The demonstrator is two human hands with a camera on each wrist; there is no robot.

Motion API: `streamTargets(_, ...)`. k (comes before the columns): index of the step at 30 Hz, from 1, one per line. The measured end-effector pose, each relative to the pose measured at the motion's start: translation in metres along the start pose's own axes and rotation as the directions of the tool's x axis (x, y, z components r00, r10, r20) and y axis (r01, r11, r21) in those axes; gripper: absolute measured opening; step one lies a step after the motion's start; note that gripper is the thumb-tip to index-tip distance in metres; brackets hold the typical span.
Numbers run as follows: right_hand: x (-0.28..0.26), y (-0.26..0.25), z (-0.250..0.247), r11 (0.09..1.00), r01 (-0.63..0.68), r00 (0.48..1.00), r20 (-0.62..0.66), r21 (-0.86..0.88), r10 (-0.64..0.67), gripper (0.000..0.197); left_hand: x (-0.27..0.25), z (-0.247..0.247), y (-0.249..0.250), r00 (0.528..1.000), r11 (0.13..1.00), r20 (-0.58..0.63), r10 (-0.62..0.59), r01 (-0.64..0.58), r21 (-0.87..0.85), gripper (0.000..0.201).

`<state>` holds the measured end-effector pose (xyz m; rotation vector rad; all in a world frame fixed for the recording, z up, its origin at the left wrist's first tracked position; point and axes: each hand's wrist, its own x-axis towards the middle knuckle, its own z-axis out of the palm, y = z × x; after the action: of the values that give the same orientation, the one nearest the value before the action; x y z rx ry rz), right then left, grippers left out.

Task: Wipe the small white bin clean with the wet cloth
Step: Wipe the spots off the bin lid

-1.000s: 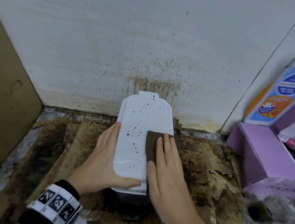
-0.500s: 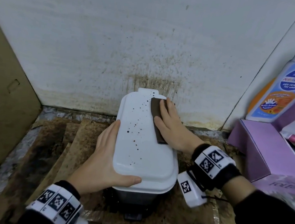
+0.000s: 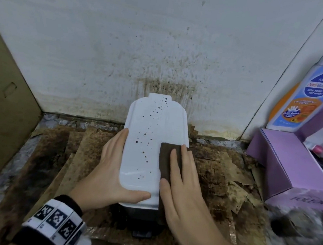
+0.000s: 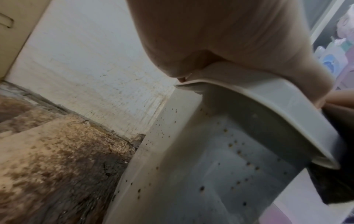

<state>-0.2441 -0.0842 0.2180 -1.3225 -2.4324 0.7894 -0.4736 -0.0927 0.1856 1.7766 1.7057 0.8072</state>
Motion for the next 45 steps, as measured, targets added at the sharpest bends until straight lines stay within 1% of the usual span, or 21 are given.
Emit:
streamTargets(2, 0.001, -0.002, -0.001, 1.000, -0.006, 1.000, 0.007, -0.023, 0.006, 0.064, 0.000, -0.002, 0.001, 1.000, 1.000, 0.008, -0.012, 0.012, -0.012, 0.152)
streamTargets(5, 0.019, 0.006, -0.009, 0.996, 0.020, 0.999, 0.043, -0.083, -0.017, 0.066, 0.000, -0.004, 0.000, 1.000, 1.000, 0.020, -0.015, 0.015, -0.012, 0.153)
streamTargets(8, 0.053, 0.018, -0.032, 0.998, 0.024, 0.988, 0.151, -0.057, -0.015, 0.069, -0.001, -0.004, 0.001, 1.000, 1.000, 0.024, -0.013, 0.014, -0.027, 0.152)
streamTargets(10, 0.086, 0.029, -0.051, 1.000, 0.021, 0.969, 0.246, -0.014, -0.017, 0.070, -0.001, -0.005, 0.001, 1.000, 0.999, 0.030, -0.005, 0.006, -0.043, 0.151)
streamTargets(12, 0.117, 0.039, -0.065, 1.000, 0.026, 0.949, 0.314, -0.003, -0.024, 0.071, 0.000, -0.005, 0.001, 1.000, 0.999, 0.029, -0.003, 0.005, -0.049, 0.151)
streamTargets(14, 0.143, 0.043, -0.069, 0.999, 0.031, 0.948, 0.317, -0.026, -0.021, 0.071, 0.001, -0.005, 0.001, 0.999, 0.999, 0.032, -0.003, 0.005, -0.052, 0.151)
streamTargets(19, 0.186, 0.041, -0.070, 0.990, 0.002, 0.966, 0.257, -0.143, 0.036, 0.071, 0.002, -0.006, 0.000, 1.000, 0.998, 0.030, -0.001, 0.002, -0.055, 0.151)
streamTargets(23, 0.208, 0.037, -0.082, 0.974, -0.019, 0.954, 0.286, -0.226, 0.085, 0.070, 0.002, -0.006, 0.000, 1.000, 0.998, 0.024, 0.020, -0.019, -0.056, 0.149)
streamTargets(26, 0.217, 0.035, -0.083, 0.964, 0.019, 0.953, 0.297, -0.266, 0.063, 0.067, 0.002, -0.007, 0.001, 0.999, 0.998, 0.025, 0.032, -0.031, -0.062, 0.148)
streamTargets(29, 0.215, 0.038, -0.079, 0.954, 0.070, 0.967, 0.255, -0.292, 0.007, 0.064, 0.002, -0.006, 0.000, 0.999, 0.998, 0.028, 0.036, -0.034, -0.058, 0.149)
streamTargets(32, 0.207, 0.041, -0.072, 0.955, 0.086, 0.976, 0.218, -0.284, -0.023, 0.062, 0.002, -0.005, -0.001, 0.999, 0.999, 0.029, 0.019, -0.018, -0.043, 0.152)
streamTargets(35, 0.188, 0.043, -0.068, 0.951, 0.119, 0.981, 0.183, -0.287, -0.067, 0.061, 0.002, -0.005, -0.001, 1.000, 0.999, 0.023, 0.017, -0.016, -0.036, 0.153)
streamTargets(37, 0.167, 0.040, -0.066, 0.941, 0.152, 0.978, 0.186, -0.304, -0.098, 0.059, 0.003, -0.005, -0.001, 1.000, 0.999, 0.020, 0.011, -0.010, -0.036, 0.153)
streamTargets(39, 0.139, 0.035, -0.058, 0.957, 0.142, 0.984, 0.143, -0.254, -0.108, 0.059, 0.002, -0.004, -0.001, 1.000, 0.999, 0.018, 0.009, -0.008, -0.035, 0.153)
streamTargets(42, 0.087, 0.023, -0.033, 0.992, 0.079, 0.997, -0.005, -0.100, -0.080, 0.059, 0.002, -0.003, 0.000, 1.000, 1.000, 0.013, 0.011, -0.011, -0.028, 0.153)
streamTargets(45, 0.044, 0.009, -0.013, 0.999, 0.042, 0.998, -0.046, -0.025, -0.043, 0.059, 0.000, -0.001, 0.000, 1.000, 0.999, 0.013, 0.018, -0.017, -0.038, 0.154)
